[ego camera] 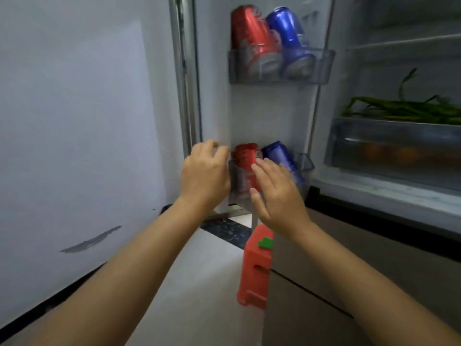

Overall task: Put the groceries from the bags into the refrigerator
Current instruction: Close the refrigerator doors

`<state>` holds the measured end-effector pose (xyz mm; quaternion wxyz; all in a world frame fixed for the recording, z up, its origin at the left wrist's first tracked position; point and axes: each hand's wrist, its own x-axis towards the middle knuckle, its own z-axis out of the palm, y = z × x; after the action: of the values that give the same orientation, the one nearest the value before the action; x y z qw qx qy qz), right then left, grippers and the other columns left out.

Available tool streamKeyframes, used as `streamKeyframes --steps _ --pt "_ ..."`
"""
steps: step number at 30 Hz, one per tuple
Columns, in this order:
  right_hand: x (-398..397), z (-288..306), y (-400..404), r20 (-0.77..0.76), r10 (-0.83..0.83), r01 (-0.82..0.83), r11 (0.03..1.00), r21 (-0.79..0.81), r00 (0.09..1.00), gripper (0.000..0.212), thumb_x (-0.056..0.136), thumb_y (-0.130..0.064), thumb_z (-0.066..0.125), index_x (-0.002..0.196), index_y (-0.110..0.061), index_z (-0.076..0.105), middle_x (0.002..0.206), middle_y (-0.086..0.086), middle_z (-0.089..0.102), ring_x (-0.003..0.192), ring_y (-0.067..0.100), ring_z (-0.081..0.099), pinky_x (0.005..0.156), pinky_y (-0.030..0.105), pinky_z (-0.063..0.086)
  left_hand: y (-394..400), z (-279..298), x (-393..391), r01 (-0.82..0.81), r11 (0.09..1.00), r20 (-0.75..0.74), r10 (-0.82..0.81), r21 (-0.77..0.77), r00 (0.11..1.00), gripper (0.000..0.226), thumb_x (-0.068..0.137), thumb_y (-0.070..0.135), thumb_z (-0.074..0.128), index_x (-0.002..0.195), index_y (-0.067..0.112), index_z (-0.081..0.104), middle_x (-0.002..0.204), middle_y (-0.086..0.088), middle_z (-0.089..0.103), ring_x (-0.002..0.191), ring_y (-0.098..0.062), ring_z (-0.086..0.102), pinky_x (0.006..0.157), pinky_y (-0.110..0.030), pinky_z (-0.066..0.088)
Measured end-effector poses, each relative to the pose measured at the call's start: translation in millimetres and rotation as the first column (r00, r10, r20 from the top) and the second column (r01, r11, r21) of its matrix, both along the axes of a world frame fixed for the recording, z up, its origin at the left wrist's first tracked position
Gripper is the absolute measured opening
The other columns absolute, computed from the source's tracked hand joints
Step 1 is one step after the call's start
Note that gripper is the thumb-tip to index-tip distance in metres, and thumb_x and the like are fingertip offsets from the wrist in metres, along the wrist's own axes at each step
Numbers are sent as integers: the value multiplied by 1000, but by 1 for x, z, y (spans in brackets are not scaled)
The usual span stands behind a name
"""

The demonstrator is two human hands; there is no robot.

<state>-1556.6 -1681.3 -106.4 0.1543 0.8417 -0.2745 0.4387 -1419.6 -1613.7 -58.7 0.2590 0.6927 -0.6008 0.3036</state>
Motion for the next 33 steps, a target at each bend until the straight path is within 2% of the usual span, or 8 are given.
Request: streamKeyframes --steps 4,10,13,17,20,25,29,33 --pt "30 -5 22 -170 -200 227 960 162 965 52 75 -29 42 109 5 63 106 21 69 99 35 67 89 53 48 29 -25 22 -33 998 -142 40 54 989 40 82 9 60 121 -3 57 124 -28 55 113 -45 53 86 -46 50" --pt "5 6 34 -61 -150 161 943 290 987 49 82 -8 49 127 10 47 126 28 55 120 41 51 108 45 34 35 -31 8 56 992 -254 -25 113 967 61 97 29 42 150 10 18 158 -14 12 147 -27 9 117 -38 21" --pt "-27 12 38 -44 -112 120 888 443 993 51 82 3 41 132 5 41 137 22 45 130 34 41 112 33 27 33 -29 -15 96 989 -255 -65 112 965 63 96 29 46 150 9 19 158 -17 9 148 -31 5 119 -41 15" --pt "-98 19 38 -13 -150 134 832 539 989 62 73 0 30 135 4 37 146 22 35 138 30 30 112 28 22 19 -26 -73 229 973 -43 -229 14 973 53 78 25 52 123 -5 56 132 -34 51 123 -51 48 93 -61 41" --pt "-184 18 56 -38 -280 262 830 492 959 62 78 15 38 138 3 31 152 19 22 145 30 12 113 21 6 15 -18 -131 359 932 7 -360 41 933 53 76 25 43 115 -5 62 126 -33 56 117 -51 53 89 -63 43" --pt "-363 15 114 43 -699 670 700 249 714 54 73 -15 38 116 11 55 127 36 50 122 56 41 97 69 33 8 -16 -251 574 818 51 -575 39 816 54 60 2 73 113 -6 64 129 -35 53 121 -53 48 93 -65 39" --pt "-485 36 165 296 -895 826 430 365 335 66 80 -29 42 132 12 39 143 37 28 134 52 25 111 53 21 15 -15 -357 689 722 -26 -689 56 724 59 82 11 63 138 5 45 154 -24 22 145 -40 15 115 -54 17" --pt "-540 31 166 224 -891 691 449 566 395 70 93 -19 51 144 6 9 156 18 -9 146 29 5 116 29 10 13 -19 -428 712 689 -62 -711 134 700 58 95 21 45 148 15 23 160 -14 -4 148 -30 -11 119 -47 -1"
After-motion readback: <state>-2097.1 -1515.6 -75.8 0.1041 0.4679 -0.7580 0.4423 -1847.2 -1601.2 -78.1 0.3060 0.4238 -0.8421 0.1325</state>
